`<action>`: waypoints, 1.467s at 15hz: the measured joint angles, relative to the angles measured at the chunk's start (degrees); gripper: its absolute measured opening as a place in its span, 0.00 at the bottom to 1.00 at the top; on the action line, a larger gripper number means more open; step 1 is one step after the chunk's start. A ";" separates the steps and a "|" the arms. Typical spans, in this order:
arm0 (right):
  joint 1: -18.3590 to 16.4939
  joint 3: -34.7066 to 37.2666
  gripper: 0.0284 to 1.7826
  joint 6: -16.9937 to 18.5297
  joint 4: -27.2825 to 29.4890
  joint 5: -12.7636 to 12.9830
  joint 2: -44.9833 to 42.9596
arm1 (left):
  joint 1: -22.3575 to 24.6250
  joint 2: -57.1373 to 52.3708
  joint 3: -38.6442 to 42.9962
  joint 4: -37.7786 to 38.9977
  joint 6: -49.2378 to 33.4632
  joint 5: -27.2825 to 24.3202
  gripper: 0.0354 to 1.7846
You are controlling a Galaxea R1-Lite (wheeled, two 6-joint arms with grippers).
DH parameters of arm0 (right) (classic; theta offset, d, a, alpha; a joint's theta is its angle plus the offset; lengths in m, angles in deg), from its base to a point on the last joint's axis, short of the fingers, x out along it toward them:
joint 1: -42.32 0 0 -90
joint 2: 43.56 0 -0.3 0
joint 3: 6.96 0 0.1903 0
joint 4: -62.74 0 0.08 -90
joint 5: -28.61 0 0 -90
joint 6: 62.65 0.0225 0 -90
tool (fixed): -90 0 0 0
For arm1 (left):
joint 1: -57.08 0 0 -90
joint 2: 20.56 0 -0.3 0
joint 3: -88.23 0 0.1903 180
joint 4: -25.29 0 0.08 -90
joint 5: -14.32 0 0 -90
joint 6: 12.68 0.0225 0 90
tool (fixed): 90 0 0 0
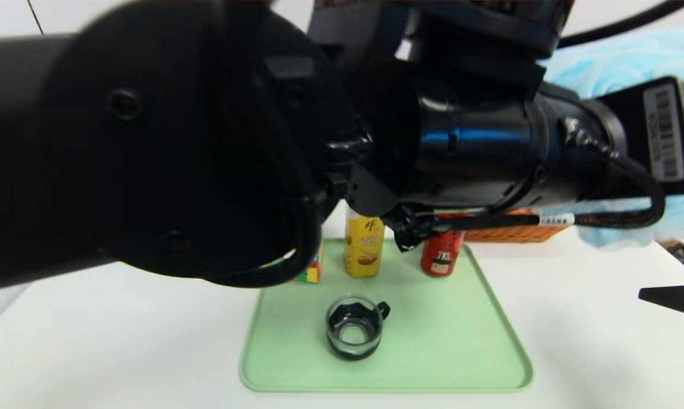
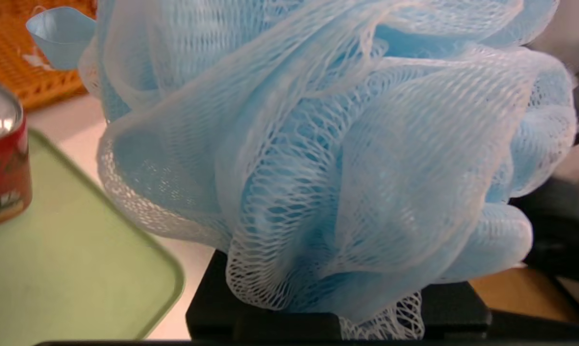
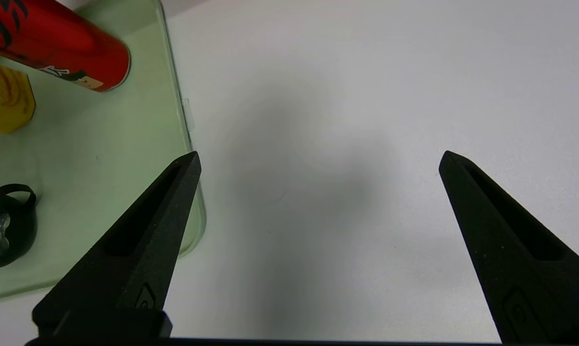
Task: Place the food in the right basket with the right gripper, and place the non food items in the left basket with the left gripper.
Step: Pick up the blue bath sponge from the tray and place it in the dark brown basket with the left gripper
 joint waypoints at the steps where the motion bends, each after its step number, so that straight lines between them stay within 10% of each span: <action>1: 0.00 0.15 0.96 -0.04 -0.01 0.00 -0.05 | 0.38 -0.82 0.00 2.85 0.00 0.63 0.31; 7: 0.09 0.34 0.96 -0.30 -0.01 0.06 -0.46 | 8.64 -5.29 0.00 10.29 0.96 4.40 0.30; 15: 0.41 0.01 0.96 -0.56 -8.23 0.39 -0.44 | 37.18 -6.52 3.75 7.06 12.46 4.49 0.29; 22: 0.52 1.55 0.96 -0.61 -8.30 0.28 -0.52 | 44.92 -3.02 16.13 5.06 21.53 6.64 0.29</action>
